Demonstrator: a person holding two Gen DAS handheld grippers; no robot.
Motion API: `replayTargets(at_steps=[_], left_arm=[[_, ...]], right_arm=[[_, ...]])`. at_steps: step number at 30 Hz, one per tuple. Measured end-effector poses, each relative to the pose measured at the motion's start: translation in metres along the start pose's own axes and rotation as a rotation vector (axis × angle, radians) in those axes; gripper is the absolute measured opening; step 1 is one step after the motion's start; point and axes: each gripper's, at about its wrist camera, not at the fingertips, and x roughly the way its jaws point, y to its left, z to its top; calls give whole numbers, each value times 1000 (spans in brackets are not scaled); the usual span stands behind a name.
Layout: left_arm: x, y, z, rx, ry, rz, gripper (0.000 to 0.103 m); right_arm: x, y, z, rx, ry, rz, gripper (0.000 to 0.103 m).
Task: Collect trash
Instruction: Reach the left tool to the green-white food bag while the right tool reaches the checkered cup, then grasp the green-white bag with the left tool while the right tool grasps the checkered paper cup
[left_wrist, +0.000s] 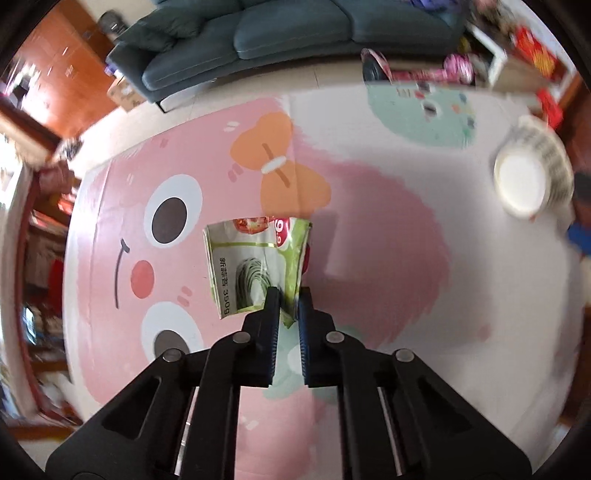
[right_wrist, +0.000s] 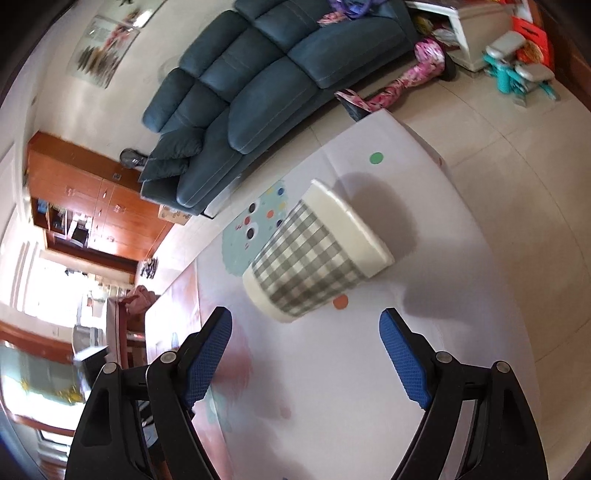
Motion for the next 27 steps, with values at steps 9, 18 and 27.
replayTargets(at_steps=[9, 18, 27], left_arm=[[-27, 20, 3, -139, -61, -89, 4], [-31, 40, 7, -217, -73, -110, 4], [-36, 55, 4, -277, -84, -140, 4]], right_arm=[[28, -15, 38, 179, 4, 3, 85], [46, -3, 60, 160, -16, -101, 83], [63, 42, 51, -56, -19, -109, 51]])
